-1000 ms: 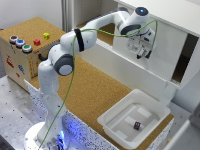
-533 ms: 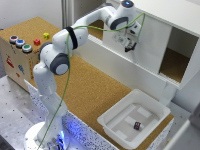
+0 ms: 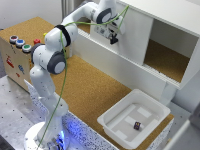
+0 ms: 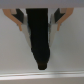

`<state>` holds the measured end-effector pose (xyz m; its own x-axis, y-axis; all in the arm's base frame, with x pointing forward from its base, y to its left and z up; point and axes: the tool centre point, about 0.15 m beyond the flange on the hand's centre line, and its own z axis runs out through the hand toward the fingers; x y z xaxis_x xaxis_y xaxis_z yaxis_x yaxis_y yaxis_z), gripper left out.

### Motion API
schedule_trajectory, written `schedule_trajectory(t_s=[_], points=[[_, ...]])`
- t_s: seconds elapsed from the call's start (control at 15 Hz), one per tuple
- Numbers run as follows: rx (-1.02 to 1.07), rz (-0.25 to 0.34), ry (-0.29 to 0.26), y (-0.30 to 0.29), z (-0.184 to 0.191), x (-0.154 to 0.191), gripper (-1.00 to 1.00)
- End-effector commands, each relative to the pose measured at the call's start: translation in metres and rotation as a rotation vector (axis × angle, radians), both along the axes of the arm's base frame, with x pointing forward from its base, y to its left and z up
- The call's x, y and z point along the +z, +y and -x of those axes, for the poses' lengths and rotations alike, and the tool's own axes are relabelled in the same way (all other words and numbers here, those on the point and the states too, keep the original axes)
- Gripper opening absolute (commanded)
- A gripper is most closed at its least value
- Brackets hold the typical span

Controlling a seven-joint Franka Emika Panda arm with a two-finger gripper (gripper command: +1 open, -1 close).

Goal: Slide the door all the way to the left

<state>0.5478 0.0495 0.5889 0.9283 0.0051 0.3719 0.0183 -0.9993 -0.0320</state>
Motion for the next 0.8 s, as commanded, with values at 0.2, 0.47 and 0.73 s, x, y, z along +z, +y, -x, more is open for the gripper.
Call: schedule_trajectory(t_s=[0.2, 0.47, 0.73], points=[[-0.018, 0.084, -0.007, 0.114, -0.025, 0.003, -1.0], [-0.056, 0.1, -0.037, 0.132, -0.013, 0.011, 1.0], [-0.119, 0.116, -0.093, 0.132, 0.02, 0.011, 1.0]])
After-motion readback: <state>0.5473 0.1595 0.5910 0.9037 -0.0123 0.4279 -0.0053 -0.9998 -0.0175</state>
